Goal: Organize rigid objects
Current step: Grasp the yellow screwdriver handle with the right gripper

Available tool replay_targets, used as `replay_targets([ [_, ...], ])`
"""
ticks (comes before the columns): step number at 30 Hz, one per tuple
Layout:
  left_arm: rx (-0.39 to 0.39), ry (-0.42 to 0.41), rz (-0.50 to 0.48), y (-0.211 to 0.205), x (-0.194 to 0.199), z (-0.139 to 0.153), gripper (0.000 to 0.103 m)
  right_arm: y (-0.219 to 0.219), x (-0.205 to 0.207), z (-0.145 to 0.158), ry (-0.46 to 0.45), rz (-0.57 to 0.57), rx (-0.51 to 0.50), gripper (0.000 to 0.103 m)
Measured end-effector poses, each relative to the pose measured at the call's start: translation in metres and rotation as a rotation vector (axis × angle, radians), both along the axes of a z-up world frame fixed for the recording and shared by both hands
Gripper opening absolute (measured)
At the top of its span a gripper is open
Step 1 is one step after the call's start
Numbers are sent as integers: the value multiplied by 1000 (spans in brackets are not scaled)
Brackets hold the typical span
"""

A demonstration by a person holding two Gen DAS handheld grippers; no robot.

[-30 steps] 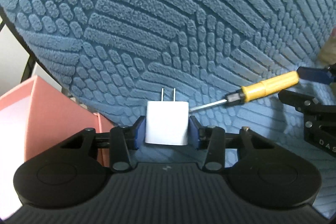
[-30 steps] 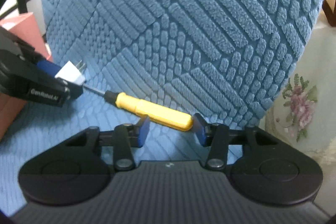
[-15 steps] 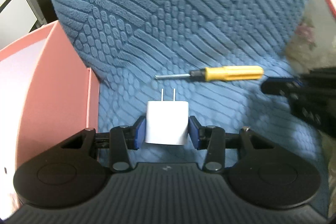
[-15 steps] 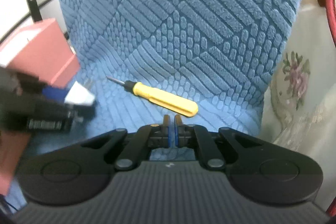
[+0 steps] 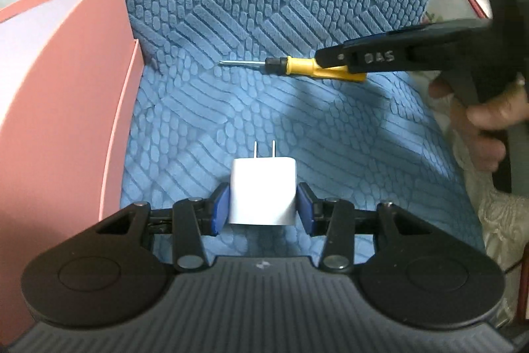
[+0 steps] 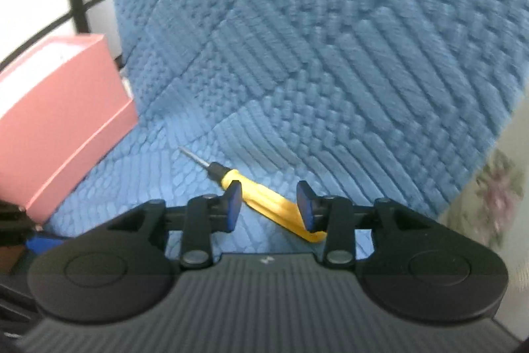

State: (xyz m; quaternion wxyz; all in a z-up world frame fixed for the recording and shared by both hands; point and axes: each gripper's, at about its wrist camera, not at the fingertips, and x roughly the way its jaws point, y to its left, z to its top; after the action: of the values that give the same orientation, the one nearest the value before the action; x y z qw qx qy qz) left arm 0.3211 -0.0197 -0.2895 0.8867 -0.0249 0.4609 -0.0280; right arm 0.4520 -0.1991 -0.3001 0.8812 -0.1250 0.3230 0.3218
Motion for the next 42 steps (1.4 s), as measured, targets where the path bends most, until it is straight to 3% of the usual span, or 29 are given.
replay_targets([
  [3,-13,-11,3,1,0,1,49,10,9,-5,16,13,-80,40],
  [7,3,-21,-7,0,-1,2,49,9,10,-9,51,4,-94,42],
  [10,-4,-26,-9,1,-2,4,49,12,0,-10,43,-15,-123,32],
  [15,50,-50,-15,1,-11,9,48,12,-30,-8,50,-70,-168,27],
  [24,75,-72,-30,-4,-36,16,48,-12,-95,-6,157,-273,-45,21],
  [29,70,-74,-39,-5,-57,20,48,-22,-135,-2,174,-388,17,19],
  [38,23,-53,-46,1,-81,18,48,-28,-202,-1,189,-450,-17,19],
  [42,-3,-30,-48,0,-85,14,48,-28,-215,-2,212,-473,4,19],
])
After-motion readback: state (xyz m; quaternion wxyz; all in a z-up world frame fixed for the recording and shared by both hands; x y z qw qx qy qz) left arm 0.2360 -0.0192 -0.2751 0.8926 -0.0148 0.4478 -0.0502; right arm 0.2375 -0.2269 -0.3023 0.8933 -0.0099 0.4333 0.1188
